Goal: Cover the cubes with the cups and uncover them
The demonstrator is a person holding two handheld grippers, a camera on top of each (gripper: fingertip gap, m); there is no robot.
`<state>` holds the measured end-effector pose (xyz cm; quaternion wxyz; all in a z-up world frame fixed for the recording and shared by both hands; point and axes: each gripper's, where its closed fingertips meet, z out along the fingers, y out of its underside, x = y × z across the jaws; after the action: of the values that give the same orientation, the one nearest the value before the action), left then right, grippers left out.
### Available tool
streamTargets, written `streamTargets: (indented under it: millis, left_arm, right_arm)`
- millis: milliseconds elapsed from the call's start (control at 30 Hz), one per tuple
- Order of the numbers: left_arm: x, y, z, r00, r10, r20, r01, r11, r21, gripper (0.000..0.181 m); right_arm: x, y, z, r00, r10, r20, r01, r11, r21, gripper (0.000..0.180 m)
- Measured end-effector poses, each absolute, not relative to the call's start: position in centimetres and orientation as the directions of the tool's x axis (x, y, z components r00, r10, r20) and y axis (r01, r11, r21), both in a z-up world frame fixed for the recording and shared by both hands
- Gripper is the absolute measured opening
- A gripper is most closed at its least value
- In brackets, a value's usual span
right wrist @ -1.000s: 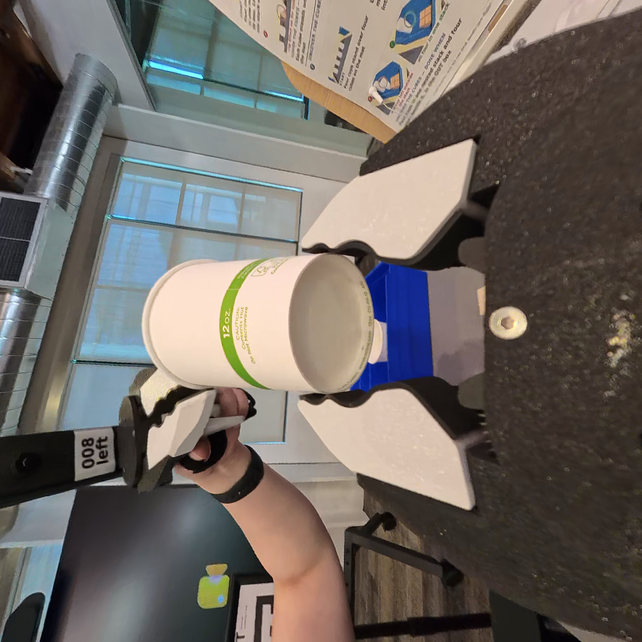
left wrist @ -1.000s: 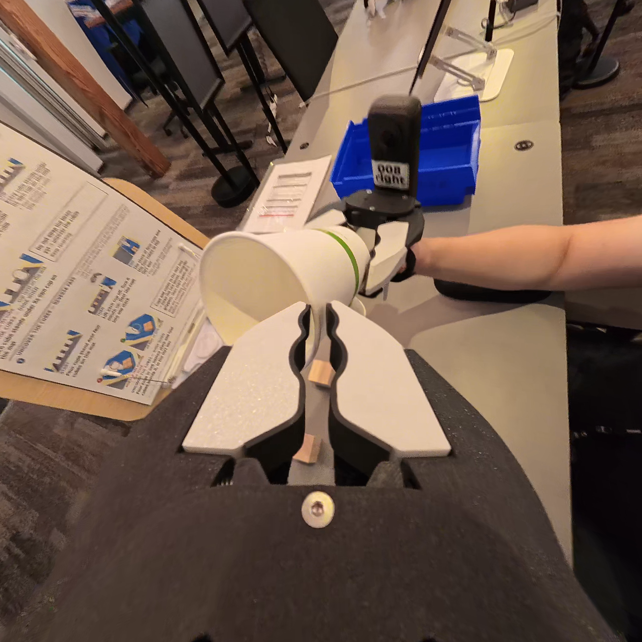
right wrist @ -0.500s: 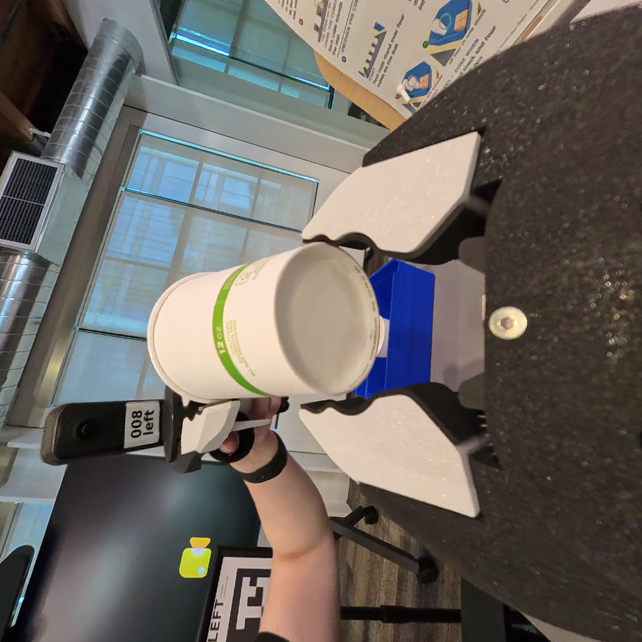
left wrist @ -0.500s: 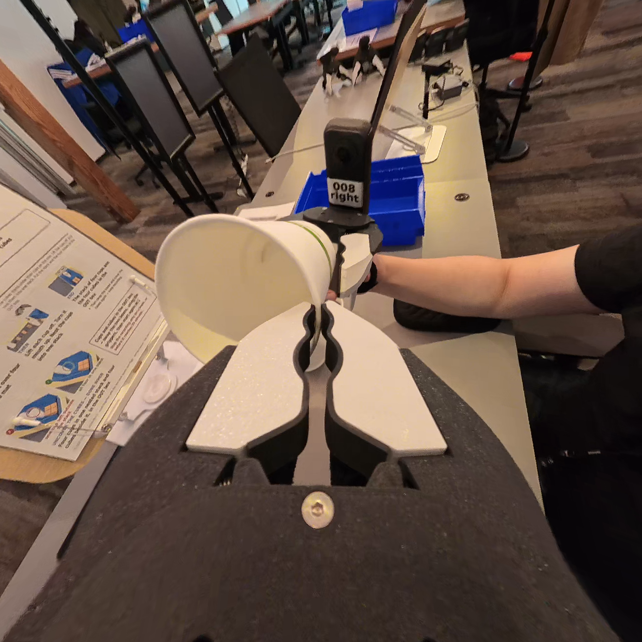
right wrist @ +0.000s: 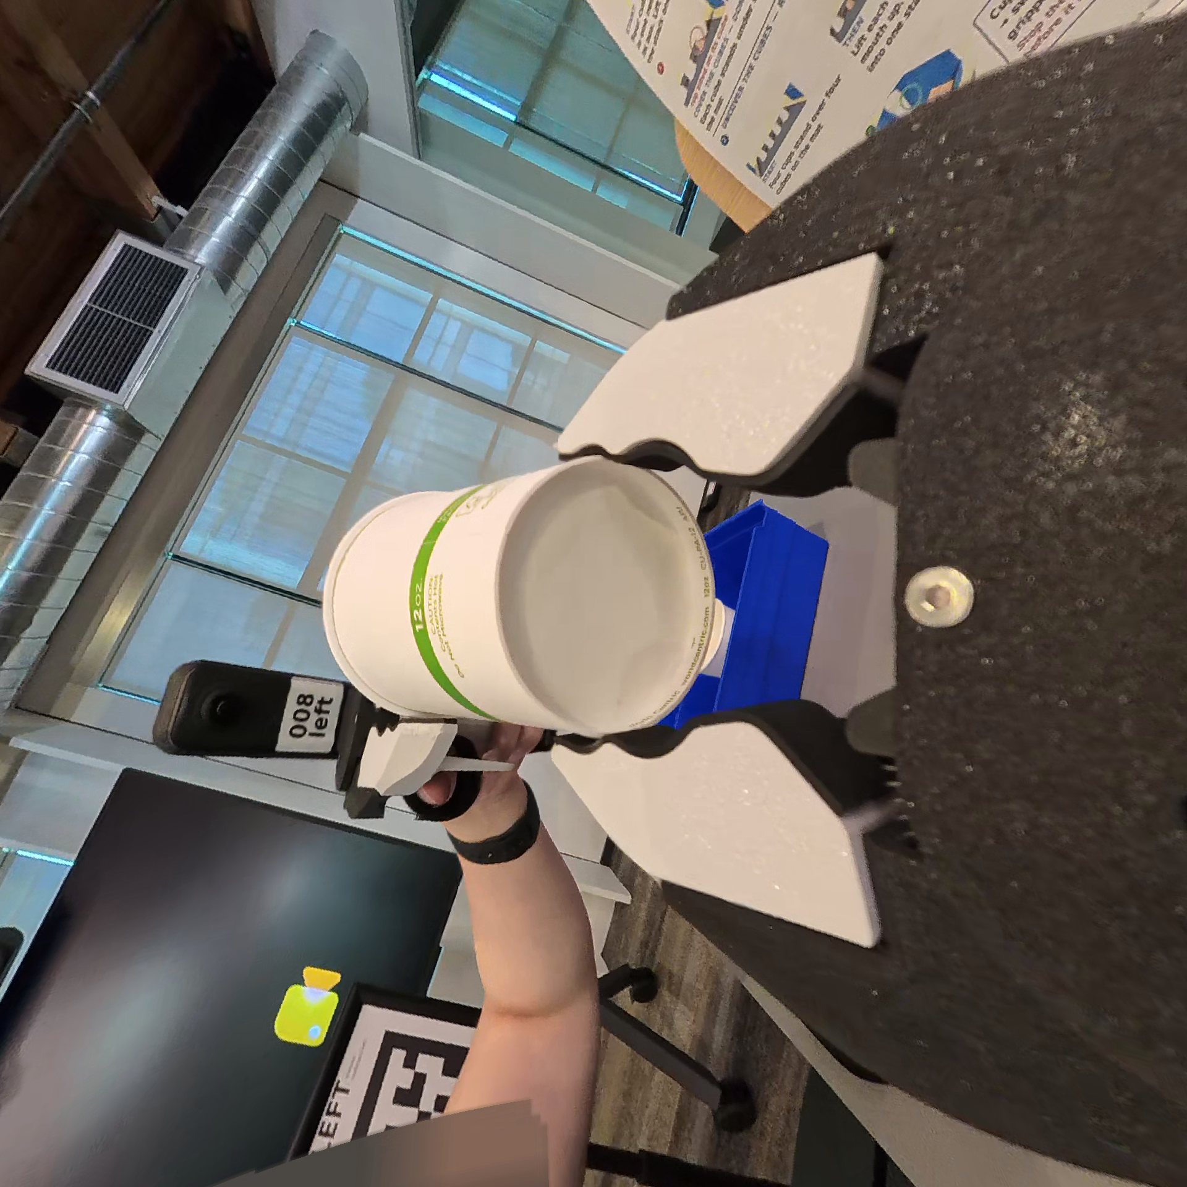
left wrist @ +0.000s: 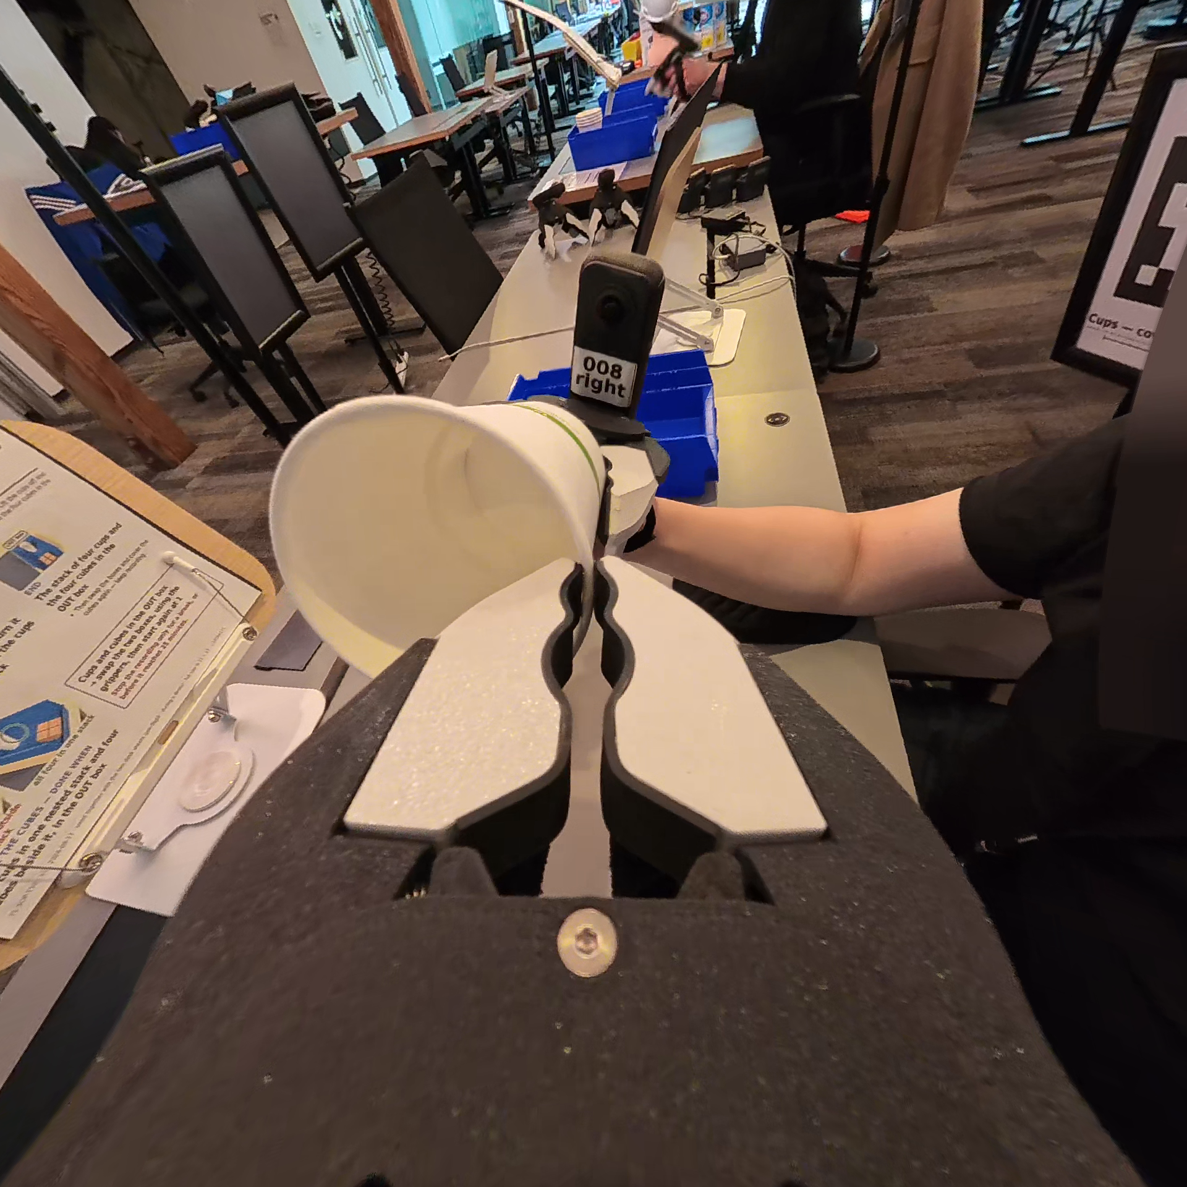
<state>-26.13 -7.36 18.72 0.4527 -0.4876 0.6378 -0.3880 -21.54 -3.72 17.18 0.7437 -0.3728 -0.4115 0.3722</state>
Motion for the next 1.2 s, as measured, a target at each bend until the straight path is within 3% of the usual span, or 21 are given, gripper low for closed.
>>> streamTargets:
  millis: [200,400,633,1200]
  left_arm:
    - [-26.6,-7.9,18.3,-0.141,-0.960,-0.243,-0.249,0.272,-0.929,0.002]
    - [-27.5,-8.2,17.2,-0.147,-0.907,-0.394,-0.214,0.418,-0.883,0.002]
    - [-27.8,-7.9,16.0,-0.148,-0.920,-0.364,-0.209,0.389,-0.897,0.003]
    - [-27.9,-8.6,16.2,-0.146,-0.907,-0.394,-0.244,0.419,-0.874,0.002]
  right_arm:
    - [-21.7,-4.3,17.2,0.384,0.837,0.390,-0.201,0.488,-0.849,0.076]
    - [-22.0,-5.8,17.7,0.443,0.692,0.570,-0.034,0.649,-0.760,0.076]
    - [-22.4,-7.1,18.2,0.448,0.600,0.663,0.084,0.710,-0.699,0.076]
    - [-22.4,-6.5,17.4,0.410,0.677,0.611,0.082,0.640,-0.764,0.076]
